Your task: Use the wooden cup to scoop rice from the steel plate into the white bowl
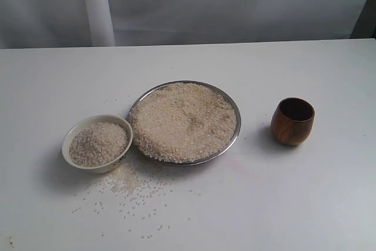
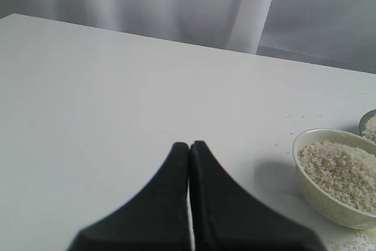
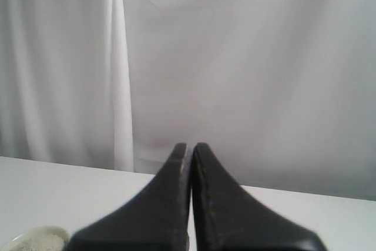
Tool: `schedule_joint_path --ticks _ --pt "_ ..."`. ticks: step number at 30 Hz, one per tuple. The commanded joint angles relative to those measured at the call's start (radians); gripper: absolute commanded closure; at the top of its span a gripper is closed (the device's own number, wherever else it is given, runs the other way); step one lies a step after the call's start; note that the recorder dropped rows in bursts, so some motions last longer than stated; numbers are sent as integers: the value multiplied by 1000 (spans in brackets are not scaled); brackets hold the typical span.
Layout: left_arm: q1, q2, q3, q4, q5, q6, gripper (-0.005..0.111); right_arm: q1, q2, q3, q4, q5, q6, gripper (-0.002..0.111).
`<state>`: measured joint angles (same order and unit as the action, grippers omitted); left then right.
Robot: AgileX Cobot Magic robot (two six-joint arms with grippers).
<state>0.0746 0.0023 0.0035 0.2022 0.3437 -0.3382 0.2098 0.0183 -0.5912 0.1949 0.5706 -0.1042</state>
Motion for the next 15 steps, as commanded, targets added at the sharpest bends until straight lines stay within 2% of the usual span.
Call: schedule_joint_path --ticks 1,3,7,15 --pt "-5 -2 -4 -6 -6 -1 107 0 -4 -3 -30 1 -6 108" --pt "-5 -2 -4 -6 -6 -1 107 0 -2 16 -30 -23 -6 108" --pt "-5 -2 -4 -6 -6 -1 107 0 -2 122 -30 -210 -1 108" --pt "-5 -2 -4 -6 -6 -1 107 0 -2 466 -30 -638 -5 108"
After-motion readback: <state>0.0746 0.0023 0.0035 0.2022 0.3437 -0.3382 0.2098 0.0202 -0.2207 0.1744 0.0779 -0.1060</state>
